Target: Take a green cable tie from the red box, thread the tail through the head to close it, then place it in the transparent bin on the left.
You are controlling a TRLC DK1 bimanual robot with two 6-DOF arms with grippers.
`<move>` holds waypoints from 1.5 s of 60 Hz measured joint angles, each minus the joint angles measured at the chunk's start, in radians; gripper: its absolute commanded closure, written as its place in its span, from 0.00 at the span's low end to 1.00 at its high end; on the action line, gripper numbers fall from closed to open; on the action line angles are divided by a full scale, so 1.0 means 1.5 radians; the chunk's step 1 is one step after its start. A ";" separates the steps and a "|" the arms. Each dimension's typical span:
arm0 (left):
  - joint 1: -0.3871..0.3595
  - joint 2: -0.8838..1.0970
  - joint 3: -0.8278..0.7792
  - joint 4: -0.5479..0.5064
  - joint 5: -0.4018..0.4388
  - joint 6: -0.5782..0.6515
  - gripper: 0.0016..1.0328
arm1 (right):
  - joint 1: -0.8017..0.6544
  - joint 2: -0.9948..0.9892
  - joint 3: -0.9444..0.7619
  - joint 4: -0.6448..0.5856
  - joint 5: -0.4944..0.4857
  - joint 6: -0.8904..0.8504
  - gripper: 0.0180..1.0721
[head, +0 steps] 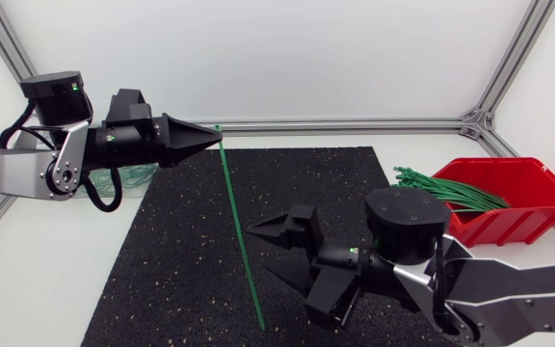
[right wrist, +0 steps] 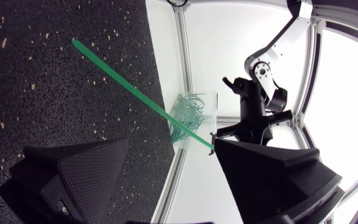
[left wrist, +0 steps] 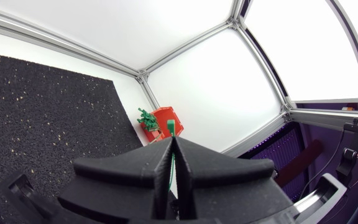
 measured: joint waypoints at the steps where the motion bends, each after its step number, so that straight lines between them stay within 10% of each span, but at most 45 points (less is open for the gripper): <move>1: 0.003 0.003 0.004 -0.003 0.004 0.000 0.96 | 0.002 0.001 0.000 0.000 -0.001 -0.001 0.08; 33: 0.012 0.045 0.073 -0.072 0.037 0.000 0.96 | 0.031 0.070 0.000 0.120 -0.063 -0.111 0.17; 38: 0.012 0.046 0.073 -0.072 0.038 0.000 0.96 | 0.031 0.093 0.000 0.147 -0.063 -0.122 0.03; 68: 0.012 0.072 0.085 -0.077 0.040 0.000 0.96 | 0.013 0.122 0.019 0.167 -0.131 -0.152 0.04; 90: 0.018 0.092 0.115 -0.083 0.040 0.000 0.96 | -0.001 0.141 -0.003 0.168 -0.142 -0.165 0.22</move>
